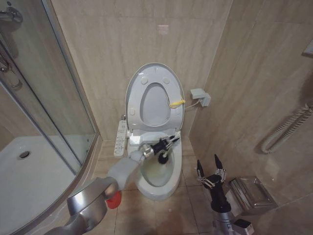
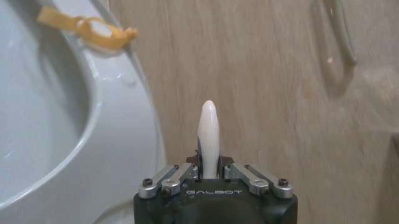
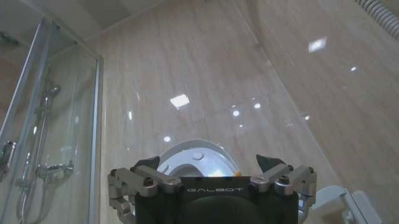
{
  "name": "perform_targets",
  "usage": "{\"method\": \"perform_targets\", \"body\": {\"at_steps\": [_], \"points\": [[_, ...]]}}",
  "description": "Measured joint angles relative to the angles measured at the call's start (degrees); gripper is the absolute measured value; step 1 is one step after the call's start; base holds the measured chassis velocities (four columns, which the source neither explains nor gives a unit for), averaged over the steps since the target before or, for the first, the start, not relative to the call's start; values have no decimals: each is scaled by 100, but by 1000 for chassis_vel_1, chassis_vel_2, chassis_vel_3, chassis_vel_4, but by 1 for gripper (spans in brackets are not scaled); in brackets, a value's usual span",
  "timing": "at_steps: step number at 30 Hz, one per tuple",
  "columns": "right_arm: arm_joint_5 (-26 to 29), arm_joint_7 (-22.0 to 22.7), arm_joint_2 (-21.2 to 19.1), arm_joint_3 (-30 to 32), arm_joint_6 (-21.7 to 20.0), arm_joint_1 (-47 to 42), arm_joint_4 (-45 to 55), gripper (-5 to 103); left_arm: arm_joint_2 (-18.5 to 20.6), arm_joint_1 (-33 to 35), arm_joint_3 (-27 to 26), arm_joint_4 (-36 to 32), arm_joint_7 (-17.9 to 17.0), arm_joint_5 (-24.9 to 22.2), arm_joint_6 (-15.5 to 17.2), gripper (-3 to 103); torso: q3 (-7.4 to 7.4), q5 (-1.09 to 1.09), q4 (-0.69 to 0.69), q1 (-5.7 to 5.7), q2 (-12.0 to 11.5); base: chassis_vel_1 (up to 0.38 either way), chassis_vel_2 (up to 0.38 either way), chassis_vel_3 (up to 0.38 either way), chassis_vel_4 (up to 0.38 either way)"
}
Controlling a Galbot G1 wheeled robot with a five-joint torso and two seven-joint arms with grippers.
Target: Open the toilet lid, clean the toilet bowl with a toilet brush, close the toilet lid, and flush.
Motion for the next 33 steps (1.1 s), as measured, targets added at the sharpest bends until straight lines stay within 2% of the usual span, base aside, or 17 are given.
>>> {"method": "perform_targets", "body": {"at_steps": [2, 5, 10, 14, 17, 20, 21, 23, 27, 33], "points": [[-4, -2, 0, -5, 1, 2, -10, 100, -60, 54, -20, 94, -19, -17, 4, 19, 0, 0, 0, 0, 0, 0, 0, 0, 0], [-4, -7, 0, 3, 6, 5, -38, 100, -61, 263, -42, 244, -129, -16, 57, 19, 1, 1, 8, 0, 0, 0, 0, 0, 0], [-8, -9, 0, -7, 7, 62, -86, 100, -39, 506, -34, 296, -326, 61, 84, 19, 0, -1, 7, 0, 0, 0, 0, 0, 0], [-47, -9, 0, -52, 7, 102, -123, 100, -59, 448, -38, 139, -419, 166, 23, 19, 1, -1, 7, 0, 0, 0, 0, 0, 0], [-77, -18, 0, -81, 14, 112, -154, 100, -98, 317, -96, 20, -450, 279, -20, 19, 0, -1, 1, 0, 0, 0, 0, 0, 0], [-91, -32, -1, -99, 25, 113, -170, 100, -105, 203, -173, 112, -452, 368, -32, 19, 0, 0, 0, 0, 0, 0, 0, 0, 0], [-92, -34, 0, -103, 28, 108, -171, 100, -101, 193, -197, 243, -451, 436, -26, 19, 1, 0, 7, 0, 0, 0, 0, 0, 0], [-89, -35, 0, -99, 28, 100, -163, 100, -101, 259, -198, 362, -474, 485, 5, 19, 0, 0, 7, 0, 0, 0, 0, 0, 0], [-53, -33, 2, -59, 28, 85, -135, 100, -100, 386, -170, 390, -528, 482, 49, 19, 2, -1, 7, 0, -1, 0, 0, 0, 0], [-49, -33, 2, -70, 28, 56, -100, 100, -101, 171, -158, 190, -540, 247, 51, 19, 0, 0, 3, 0, 0, 0, 0, 0, 0]]}}
